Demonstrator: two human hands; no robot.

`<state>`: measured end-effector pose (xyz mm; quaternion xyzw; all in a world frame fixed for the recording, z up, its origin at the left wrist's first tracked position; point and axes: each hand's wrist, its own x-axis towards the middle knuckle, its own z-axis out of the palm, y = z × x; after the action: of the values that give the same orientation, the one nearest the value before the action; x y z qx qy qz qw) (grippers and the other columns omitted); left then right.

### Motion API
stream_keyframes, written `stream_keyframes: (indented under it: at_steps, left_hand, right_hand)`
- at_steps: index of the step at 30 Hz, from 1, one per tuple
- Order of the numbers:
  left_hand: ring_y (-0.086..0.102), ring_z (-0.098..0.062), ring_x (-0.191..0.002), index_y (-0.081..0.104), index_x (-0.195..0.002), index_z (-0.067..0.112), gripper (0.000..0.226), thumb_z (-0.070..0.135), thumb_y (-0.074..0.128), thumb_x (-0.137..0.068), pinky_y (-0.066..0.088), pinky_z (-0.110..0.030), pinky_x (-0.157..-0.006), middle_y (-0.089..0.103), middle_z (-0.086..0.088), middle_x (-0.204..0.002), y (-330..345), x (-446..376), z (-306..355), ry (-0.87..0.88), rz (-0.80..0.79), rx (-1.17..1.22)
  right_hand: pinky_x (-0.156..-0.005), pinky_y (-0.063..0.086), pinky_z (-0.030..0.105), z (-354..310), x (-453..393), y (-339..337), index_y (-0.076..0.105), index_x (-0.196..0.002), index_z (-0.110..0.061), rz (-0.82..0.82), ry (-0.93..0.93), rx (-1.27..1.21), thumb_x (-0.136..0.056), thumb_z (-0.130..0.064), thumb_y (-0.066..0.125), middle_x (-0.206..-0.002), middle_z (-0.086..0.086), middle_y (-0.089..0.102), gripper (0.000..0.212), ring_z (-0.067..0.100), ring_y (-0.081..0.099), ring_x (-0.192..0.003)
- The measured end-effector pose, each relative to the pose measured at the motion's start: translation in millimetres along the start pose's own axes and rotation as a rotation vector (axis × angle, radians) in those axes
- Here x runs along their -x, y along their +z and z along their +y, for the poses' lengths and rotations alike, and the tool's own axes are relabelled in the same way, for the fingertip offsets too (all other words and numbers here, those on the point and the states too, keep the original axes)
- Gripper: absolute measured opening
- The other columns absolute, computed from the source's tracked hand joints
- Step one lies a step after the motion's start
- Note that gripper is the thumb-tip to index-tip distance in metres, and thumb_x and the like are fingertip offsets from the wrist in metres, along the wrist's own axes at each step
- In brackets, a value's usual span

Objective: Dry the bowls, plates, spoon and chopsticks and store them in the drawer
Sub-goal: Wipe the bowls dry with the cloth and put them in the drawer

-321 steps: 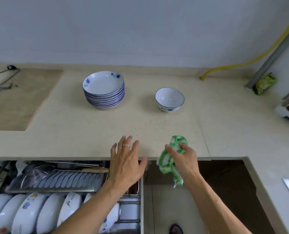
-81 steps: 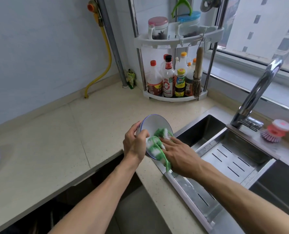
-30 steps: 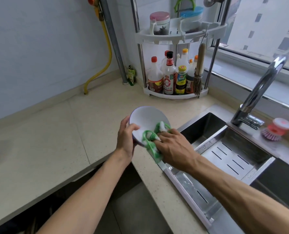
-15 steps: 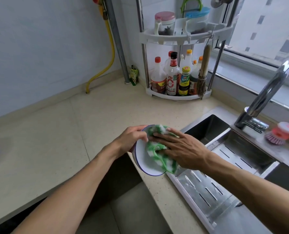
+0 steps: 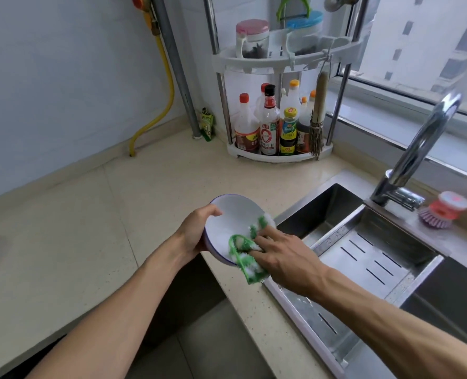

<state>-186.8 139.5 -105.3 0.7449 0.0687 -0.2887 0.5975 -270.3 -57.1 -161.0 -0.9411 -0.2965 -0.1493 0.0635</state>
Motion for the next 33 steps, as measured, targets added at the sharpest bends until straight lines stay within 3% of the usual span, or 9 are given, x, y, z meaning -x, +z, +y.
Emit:
stream_keyframes:
  at_steps: [7, 11, 13, 15, 17, 19, 23, 26, 33]
  left_hand:
    - [0.004, -0.014, -0.153, 0.059, -0.133, 0.03, 0.084, 0.073, 0.071, -0.063, 0.013, -0.046, -0.124, 0.022, 0.0, -0.163, -5, 13, 12, 0.567, -0.172, -1.371]
    - [0.052, -0.016, -0.124, 0.073, -0.104, 0.027, 0.016, 0.024, 0.066, -0.09, -0.005, -0.047, -0.125, 0.067, 0.0, -0.118, 13, 13, 11, 0.702, -0.21, -1.844]
    - [0.061, -0.015, -0.102, 0.073, -0.098, 0.026, 0.013, 0.022, 0.062, -0.092, 0.0, -0.039, -0.126, 0.071, 0.005, -0.096, 16, 11, 16, 0.738, -0.169, -1.822]
    - [0.063, -0.016, -0.093, 0.071, -0.092, 0.026, 0.004, 0.027, 0.07, -0.089, 0.033, -0.032, -0.114, 0.07, 0.005, -0.09, 15, 9, 21, 0.595, -0.218, -1.583]
    - [0.063, -0.012, -0.078, 0.066, -0.082, 0.024, 0.015, 0.027, 0.08, -0.082, 0.049, -0.021, -0.07, 0.065, 0.004, -0.084, 11, 10, 23, 0.361, -0.292, -1.206]
    - [0.062, -0.009, -0.07, 0.066, -0.082, 0.021, 0.017, 0.024, 0.083, -0.08, 0.045, -0.017, -0.056, 0.064, 0.002, -0.081, 11, 12, 22, 0.273, -0.306, -0.911]
    - [0.067, -0.011, -0.069, 0.071, -0.078, 0.017, 0.012, 0.019, 0.082, -0.081, 0.05, -0.019, -0.059, 0.07, 0.004, -0.072, 30, 14, 20, 0.244, -0.204, -0.506]
    - [0.068, -0.01, -0.068, 0.071, -0.077, 0.012, 0.011, 0.012, 0.079, -0.084, 0.053, -0.022, -0.06, 0.071, 0.005, -0.071, 47, 16, 21, 0.259, -0.203, -0.419]
    - [0.066, -0.006, -0.063, 0.072, -0.081, 0.009, 0.011, 0.003, 0.081, -0.079, 0.049, -0.019, -0.057, 0.069, 0.006, -0.07, 57, 29, 22, 0.372, -0.15, -0.35]
  right_hand:
    - [-0.052, 0.052, 0.035, 26, 7, -9, 0.069, -0.093, -0.015, -0.181, 0.012, -0.062, -0.068, -0.003, 0.078, -0.089, 0.003, 0.062, 0.029, 0.027, 0.056, -0.09]
    - [-0.072, 0.06, 0.04, 33, 10, -10, 0.07, -0.097, -0.013, -0.127, 0.044, -0.123, -0.073, -0.003, 0.077, -0.1, 0.006, 0.066, 0.027, 0.03, 0.058, -0.103]
    - [-0.093, 0.057, 0.047, 35, 11, -13, 0.071, -0.111, -0.01, -0.097, 0.115, -0.147, -0.079, -0.005, 0.075, -0.122, 0.014, 0.066, 0.033, 0.034, 0.057, -0.123]
    - [-0.104, 0.05, 0.047, 37, 13, -14, 0.068, -0.123, -0.009, -0.073, 0.25, -0.241, -0.077, -0.004, 0.078, -0.14, 0.016, 0.057, 0.048, 0.033, 0.055, -0.129]
    - [-0.095, 0.054, 0.043, 36, 17, -17, 0.068, -0.122, -0.013, 0.009, 0.477, -0.442, -0.077, 0.002, 0.073, -0.137, 0.007, 0.055, 0.048, 0.03, 0.062, -0.114]
    - [-0.083, 0.051, 0.036, 28, 18, -22, 0.068, -0.111, -0.024, 0.087, 0.646, -0.69, -0.087, 0.003, 0.058, -0.12, 0.0, 0.058, 0.037, 0.019, 0.06, -0.098]
    - [-0.058, 0.053, 0.035, -19, -4, -35, 0.058, -0.101, -0.042, 0.227, 0.791, -1.279, -0.098, -0.05, 0.052, -0.097, 0.002, 0.056, 0.011, 0.01, 0.061, -0.073]
    - [-0.077, 0.061, 0.036, -39, -23, -20, 0.054, -0.121, -0.039, 0.337, 0.849, -1.305, -0.078, -0.085, 0.041, -0.114, 0.005, 0.06, 0.064, 0.017, 0.066, -0.094]
    - [-0.058, 0.053, 0.022, 3, -41, -36, 0.06, -0.097, -0.018, 0.302, 1.005, -1.384, -0.106, -0.051, 0.032, -0.085, 0.006, 0.064, 0.044, 0.018, 0.065, -0.074]
